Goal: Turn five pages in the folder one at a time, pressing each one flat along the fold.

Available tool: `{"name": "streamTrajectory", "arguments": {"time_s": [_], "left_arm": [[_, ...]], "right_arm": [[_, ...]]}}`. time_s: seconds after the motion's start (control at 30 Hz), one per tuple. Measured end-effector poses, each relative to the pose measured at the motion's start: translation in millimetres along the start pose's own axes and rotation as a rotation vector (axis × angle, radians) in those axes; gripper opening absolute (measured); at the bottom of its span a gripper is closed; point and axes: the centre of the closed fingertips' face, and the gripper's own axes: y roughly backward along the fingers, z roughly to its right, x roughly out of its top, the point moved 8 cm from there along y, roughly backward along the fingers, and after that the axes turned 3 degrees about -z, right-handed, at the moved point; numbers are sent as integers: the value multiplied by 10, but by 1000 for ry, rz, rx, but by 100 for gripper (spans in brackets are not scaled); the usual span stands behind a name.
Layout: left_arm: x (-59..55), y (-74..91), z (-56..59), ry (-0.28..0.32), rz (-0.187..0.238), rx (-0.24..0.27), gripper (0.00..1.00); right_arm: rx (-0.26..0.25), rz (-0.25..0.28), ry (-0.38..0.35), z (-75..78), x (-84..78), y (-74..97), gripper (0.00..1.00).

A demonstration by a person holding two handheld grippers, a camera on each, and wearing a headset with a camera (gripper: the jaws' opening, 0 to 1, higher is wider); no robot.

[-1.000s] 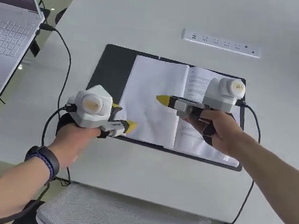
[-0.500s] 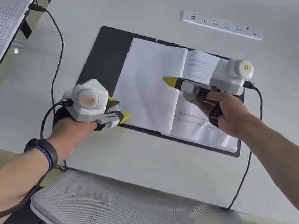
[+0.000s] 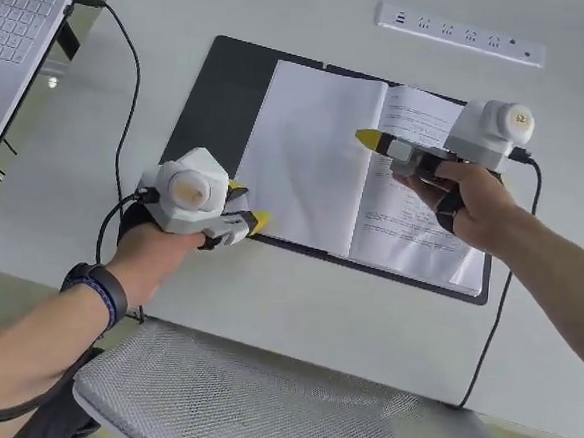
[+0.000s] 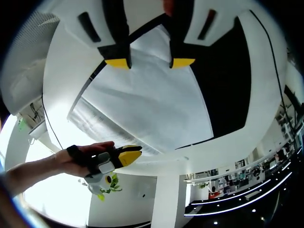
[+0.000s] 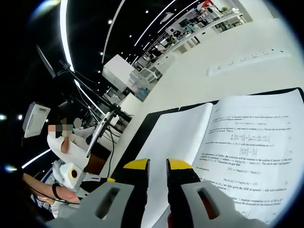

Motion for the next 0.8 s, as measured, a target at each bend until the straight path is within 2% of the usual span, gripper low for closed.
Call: {"name": "streamTrajectory", "arguments": {"time_s": [0.17, 0.2, 0.3, 0.37, 0.4, 0.47, 0.67, 0.8], "left_arm": [[9, 6, 2, 6, -2, 3, 31], [10, 7, -3, 9, 0, 3, 31], [10, 4, -9, 10, -2, 4, 30], [10, 3, -8, 10, -2, 5, 30], [11, 3, -9, 11, -2, 6, 30], [17, 13, 0, 15, -2, 5, 30], [36, 37, 20, 14, -6, 5, 30], [48, 50, 36, 14, -8, 3, 30]], "right_arm": [[-7, 16, -23, 105, 28, -57, 7], [-8, 16, -27, 184, 34, -94, 6], [-26, -3, -35, 266, -6, -147, 3], [-31, -17, -33, 276, -46, -157, 2], [-33, -13, -33, 274, -51, -150, 0], [-30, -6, -50, 287, -47, -140, 0], [-15, -7, -37, 255, -45, -139, 0], [-9, 17, -53, 280, -13, -165, 0]]}}
